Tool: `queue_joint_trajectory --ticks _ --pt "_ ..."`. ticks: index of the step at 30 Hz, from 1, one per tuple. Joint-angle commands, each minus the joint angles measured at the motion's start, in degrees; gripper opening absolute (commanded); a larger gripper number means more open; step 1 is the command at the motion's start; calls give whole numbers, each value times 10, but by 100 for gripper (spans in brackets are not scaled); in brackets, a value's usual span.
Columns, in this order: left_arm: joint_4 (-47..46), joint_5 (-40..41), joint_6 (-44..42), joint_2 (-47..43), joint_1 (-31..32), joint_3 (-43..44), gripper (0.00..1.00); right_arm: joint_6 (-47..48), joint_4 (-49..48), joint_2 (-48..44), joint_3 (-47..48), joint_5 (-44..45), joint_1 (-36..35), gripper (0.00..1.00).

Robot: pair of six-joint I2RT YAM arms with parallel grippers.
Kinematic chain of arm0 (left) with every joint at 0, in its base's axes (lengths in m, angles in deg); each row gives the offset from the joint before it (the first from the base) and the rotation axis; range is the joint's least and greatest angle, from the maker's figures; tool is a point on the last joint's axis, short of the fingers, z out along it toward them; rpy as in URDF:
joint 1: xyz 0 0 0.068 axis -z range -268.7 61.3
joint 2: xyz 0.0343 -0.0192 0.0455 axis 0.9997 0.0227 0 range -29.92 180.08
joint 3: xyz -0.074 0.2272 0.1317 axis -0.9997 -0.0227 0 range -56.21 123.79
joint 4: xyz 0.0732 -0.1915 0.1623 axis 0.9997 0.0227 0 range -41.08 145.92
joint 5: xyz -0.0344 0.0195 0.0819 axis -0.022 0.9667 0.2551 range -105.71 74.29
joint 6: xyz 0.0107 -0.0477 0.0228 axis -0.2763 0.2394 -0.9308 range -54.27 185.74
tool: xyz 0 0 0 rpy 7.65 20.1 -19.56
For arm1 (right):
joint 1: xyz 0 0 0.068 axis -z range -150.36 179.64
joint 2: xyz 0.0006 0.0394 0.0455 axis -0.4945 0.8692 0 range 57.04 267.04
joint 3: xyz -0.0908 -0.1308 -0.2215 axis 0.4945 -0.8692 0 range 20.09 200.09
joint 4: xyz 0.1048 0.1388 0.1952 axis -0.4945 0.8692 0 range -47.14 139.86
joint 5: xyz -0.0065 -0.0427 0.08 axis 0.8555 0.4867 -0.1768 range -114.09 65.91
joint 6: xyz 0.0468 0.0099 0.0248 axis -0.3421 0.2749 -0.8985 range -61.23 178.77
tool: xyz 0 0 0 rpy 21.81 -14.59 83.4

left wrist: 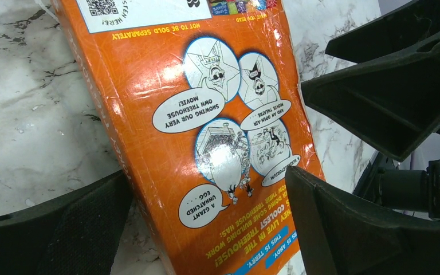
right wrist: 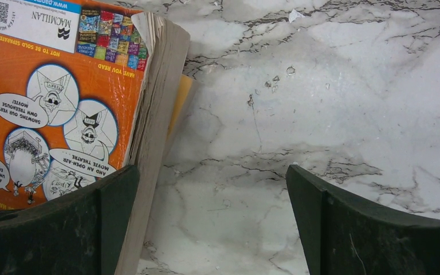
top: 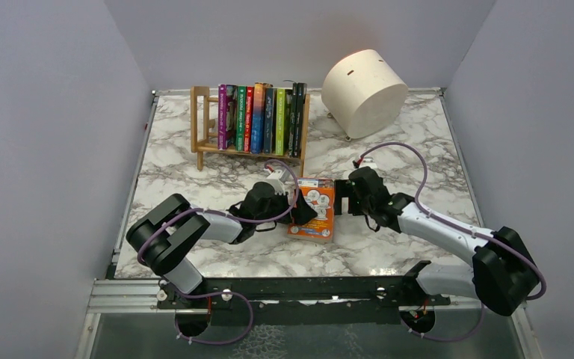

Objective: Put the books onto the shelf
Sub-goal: Pick up the book from the center of the board.

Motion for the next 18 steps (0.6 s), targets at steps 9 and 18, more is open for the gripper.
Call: queue_joint_trajectory --ticks 9,18 --pt "-40 -22 13 -38 2 -2 99 22 -56 13 -6 -39 -1 98" --pt "-39 -29 21 -83 2 -12 98 29 -72 20 -7 -55 -1 97"
